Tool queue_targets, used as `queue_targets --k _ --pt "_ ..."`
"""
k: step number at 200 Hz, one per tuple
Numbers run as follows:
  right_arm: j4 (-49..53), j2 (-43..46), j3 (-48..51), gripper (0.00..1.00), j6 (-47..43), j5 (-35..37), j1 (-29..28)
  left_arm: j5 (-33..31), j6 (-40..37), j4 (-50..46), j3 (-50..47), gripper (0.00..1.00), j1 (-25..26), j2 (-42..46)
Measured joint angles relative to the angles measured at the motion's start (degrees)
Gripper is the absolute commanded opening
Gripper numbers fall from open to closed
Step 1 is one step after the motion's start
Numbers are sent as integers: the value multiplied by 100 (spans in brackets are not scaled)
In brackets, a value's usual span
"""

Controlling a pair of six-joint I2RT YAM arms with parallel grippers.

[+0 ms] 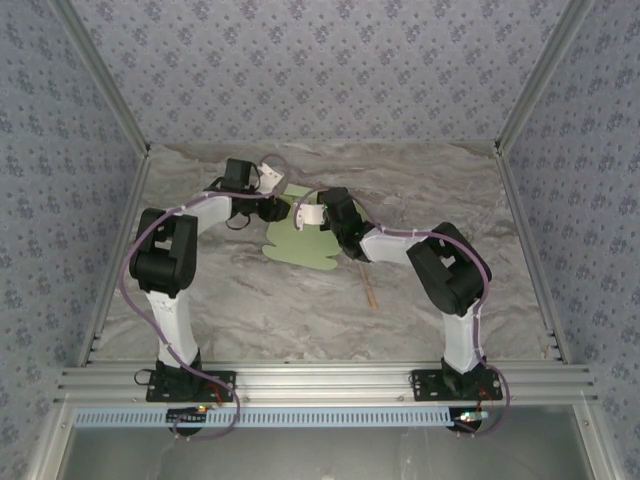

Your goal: Fold the paper box

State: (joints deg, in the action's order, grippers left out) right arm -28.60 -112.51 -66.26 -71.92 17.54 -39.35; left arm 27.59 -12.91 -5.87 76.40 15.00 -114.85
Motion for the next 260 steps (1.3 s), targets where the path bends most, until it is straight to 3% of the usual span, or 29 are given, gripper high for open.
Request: queue_targets --k 91,165,260 --pt "249 50 -44 0 103 -33 -4 208 142 363 -190 56 2 0" --pt "361 138 -46 0 238 -48 -4 297 293 546 -190 42 22 0" --pt "761 146 -98 0 535 -160 -42 -210 898 1300 -483 40 190 63"
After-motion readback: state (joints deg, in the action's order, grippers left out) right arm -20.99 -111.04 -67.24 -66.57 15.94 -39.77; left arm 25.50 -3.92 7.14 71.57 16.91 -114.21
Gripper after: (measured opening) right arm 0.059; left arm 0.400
